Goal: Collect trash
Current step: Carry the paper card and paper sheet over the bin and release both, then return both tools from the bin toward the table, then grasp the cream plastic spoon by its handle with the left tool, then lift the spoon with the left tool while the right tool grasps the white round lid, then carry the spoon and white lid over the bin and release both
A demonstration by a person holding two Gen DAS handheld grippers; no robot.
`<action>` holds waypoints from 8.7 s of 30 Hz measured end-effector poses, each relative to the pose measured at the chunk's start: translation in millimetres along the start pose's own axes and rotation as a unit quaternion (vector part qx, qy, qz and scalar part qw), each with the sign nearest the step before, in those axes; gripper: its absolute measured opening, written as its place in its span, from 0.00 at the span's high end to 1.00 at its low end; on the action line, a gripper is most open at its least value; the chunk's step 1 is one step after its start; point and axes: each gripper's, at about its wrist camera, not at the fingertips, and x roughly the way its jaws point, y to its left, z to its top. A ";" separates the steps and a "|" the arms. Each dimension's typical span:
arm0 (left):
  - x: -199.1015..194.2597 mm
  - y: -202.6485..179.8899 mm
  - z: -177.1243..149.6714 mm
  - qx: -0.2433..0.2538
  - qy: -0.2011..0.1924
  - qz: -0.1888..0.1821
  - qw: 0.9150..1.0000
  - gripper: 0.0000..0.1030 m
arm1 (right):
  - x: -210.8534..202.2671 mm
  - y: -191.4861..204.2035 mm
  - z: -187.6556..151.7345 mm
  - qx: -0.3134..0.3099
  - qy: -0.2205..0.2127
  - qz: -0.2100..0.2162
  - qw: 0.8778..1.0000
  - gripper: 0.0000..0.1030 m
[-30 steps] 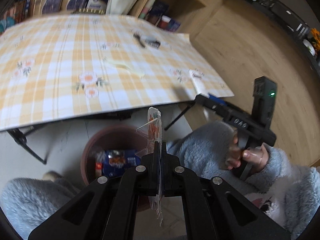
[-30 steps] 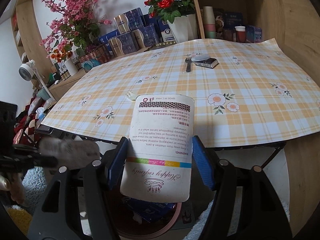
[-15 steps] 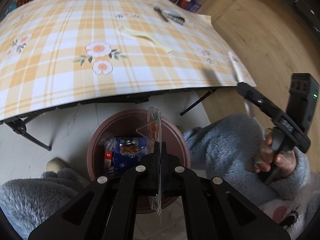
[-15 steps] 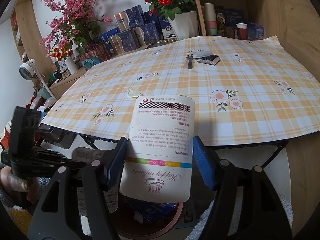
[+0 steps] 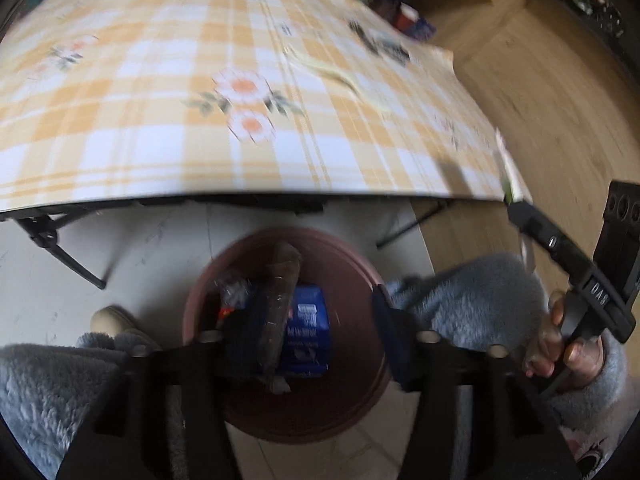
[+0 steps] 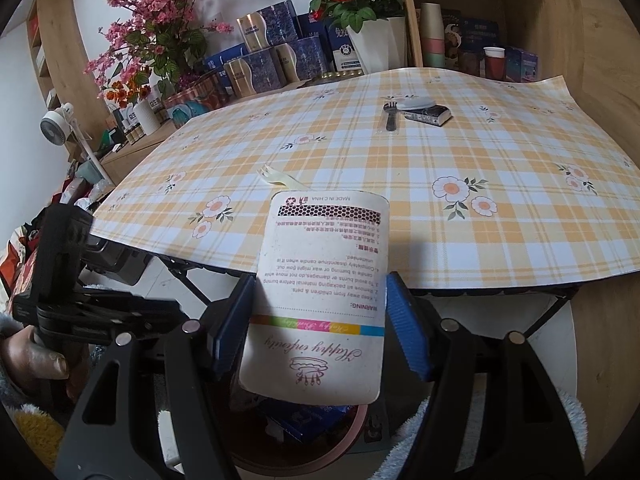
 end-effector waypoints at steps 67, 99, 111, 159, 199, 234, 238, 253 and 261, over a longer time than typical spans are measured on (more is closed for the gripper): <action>-47.3 29.2 15.1 -0.109 -0.097 0.008 0.989 0.10 | 16.5 8.1 4.8 -0.018 0.032 -0.030 0.999 0.06; 90.4 -72.1 175.9 -0.083 -0.063 0.165 0.981 0.80 | -13.8 -127.4 53.4 0.172 -0.053 -0.074 0.981 0.06; 95.3 -75.7 177.0 -0.019 -0.060 0.130 0.990 0.87 | -4.4 -117.0 59.0 0.149 -0.034 -0.068 0.986 0.06; -53.2 -4.0 138.5 -0.045 -0.214 -0.001 0.976 0.87 | 162.9 -105.8 235.0 -0.029 0.026 -0.078 0.996 0.35; -97.8 -20.7 0.8 0.005 -0.166 -0.018 0.986 0.87 | 6.3 40.8 3.1 -0.061 0.026 0.049 0.997 0.35; -69.7 0.9 -15.1 -0.042 -0.143 -0.029 0.988 0.87 | 26.1 66.1 -22.1 -0.120 0.049 0.026 0.991 0.13; -67.0 -6.2 -15.7 -0.024 -0.138 -0.030 0.990 0.87 | 18.7 54.2 -15.5 -0.091 0.017 -0.002 0.996 0.07; -30.1 -51.1 -23.1 0.088 -0.059 0.005 0.994 0.87 | 15.9 18.5 -6.6 -0.006 -0.002 -0.038 0.999 0.06; -11.6 -70.7 -32.9 0.142 -0.026 0.026 0.989 0.84 | 15.1 12.3 -7.6 0.010 0.000 -0.042 0.999 0.06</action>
